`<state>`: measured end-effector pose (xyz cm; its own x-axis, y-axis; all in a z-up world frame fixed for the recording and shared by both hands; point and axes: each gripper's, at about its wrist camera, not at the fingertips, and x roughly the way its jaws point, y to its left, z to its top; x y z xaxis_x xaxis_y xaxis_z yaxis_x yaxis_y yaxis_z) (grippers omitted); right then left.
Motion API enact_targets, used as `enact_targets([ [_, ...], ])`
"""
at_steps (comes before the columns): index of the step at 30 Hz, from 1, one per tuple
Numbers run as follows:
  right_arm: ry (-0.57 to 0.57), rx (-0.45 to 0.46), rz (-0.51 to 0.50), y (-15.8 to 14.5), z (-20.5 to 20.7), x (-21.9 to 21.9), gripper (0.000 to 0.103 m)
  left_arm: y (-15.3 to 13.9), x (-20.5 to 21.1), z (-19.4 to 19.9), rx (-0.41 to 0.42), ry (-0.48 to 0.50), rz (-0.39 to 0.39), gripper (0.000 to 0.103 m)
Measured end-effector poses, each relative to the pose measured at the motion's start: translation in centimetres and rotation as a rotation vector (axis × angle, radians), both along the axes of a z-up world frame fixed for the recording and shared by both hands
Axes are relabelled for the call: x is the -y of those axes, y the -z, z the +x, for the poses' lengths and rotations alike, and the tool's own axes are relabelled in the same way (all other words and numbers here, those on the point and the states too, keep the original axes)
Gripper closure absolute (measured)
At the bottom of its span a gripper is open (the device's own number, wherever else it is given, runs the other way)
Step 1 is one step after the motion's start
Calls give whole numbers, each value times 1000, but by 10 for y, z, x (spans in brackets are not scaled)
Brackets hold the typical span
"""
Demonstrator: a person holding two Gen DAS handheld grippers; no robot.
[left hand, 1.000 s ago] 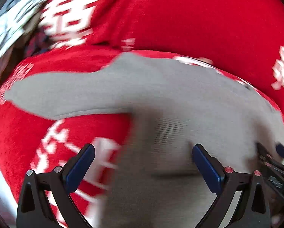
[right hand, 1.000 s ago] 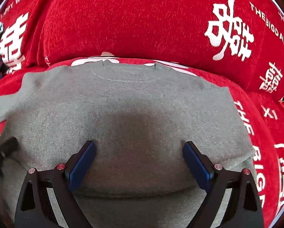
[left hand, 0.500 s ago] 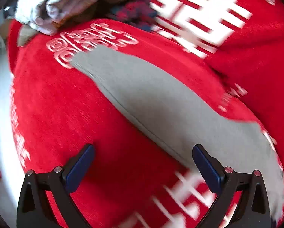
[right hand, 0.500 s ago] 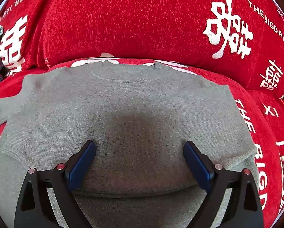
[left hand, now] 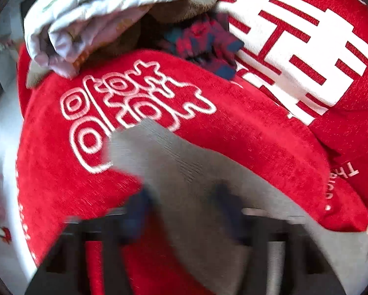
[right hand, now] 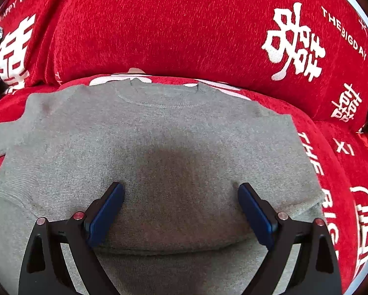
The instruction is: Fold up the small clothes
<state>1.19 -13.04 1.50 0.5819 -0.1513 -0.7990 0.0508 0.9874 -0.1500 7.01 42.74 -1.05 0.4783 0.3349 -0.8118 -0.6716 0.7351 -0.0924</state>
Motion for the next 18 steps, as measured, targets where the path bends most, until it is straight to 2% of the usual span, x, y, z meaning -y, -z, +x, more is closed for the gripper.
enact_targets([
  [1,4,-1,-7,-2,0,-2,8,-1,-4,-4,19,11,-15,80],
  [2,7,3,-9,-5,1,-5,8,-2,-10,-9,37,18,-36,86],
  [6,-26,45,13,-19,10,-33,8,-3,-27,-31,118,10,-140,89],
  [12,-133,27,35,-20,39,-101,8,-10,-25,-61,198,-13,-163,89],
  [18,-231,-46,-1,2,80,-180,8,-6,-27,-67,181,-5,-169,89],
])
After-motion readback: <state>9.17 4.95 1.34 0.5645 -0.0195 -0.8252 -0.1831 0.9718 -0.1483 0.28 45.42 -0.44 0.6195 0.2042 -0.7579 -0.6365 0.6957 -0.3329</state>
